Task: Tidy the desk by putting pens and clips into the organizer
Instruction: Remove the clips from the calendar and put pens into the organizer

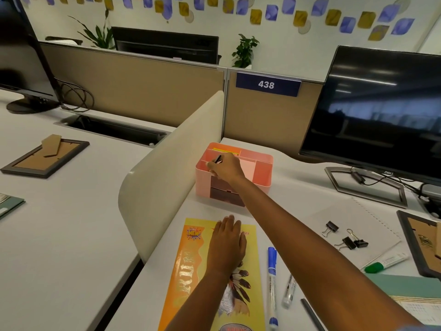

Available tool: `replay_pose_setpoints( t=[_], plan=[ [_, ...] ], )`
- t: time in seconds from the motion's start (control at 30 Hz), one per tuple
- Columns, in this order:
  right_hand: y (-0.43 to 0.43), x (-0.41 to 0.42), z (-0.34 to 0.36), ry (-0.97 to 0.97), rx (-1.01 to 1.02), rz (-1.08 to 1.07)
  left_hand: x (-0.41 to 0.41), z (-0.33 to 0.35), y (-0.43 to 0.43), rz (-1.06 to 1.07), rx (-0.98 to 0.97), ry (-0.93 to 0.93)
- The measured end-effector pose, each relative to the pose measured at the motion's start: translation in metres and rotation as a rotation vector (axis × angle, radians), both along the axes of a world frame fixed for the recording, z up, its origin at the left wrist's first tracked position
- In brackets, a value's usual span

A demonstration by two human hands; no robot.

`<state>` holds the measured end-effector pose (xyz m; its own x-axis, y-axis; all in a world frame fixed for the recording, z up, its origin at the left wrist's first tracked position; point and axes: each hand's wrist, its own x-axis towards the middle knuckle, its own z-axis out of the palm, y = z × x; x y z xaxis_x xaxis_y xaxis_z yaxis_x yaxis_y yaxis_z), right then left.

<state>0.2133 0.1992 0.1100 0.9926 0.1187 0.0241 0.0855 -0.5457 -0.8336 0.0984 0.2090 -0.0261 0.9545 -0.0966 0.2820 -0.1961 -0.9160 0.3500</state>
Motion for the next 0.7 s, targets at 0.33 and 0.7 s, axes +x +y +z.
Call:
replay_pose_setpoints(
  t=[0.33, 0.7],
  plan=[
    [-0.039, -0.032, 0.018, -0.067, 0.170, -0.024, 0.002, -0.001, 0.000, 0.009, 0.020, -0.009],
    [-0.135, -0.122, -0.052, 0.101, -0.239, -0.136, 0.001, 0.001, 0.001, 0.019, 0.073, -0.041]
  ],
)
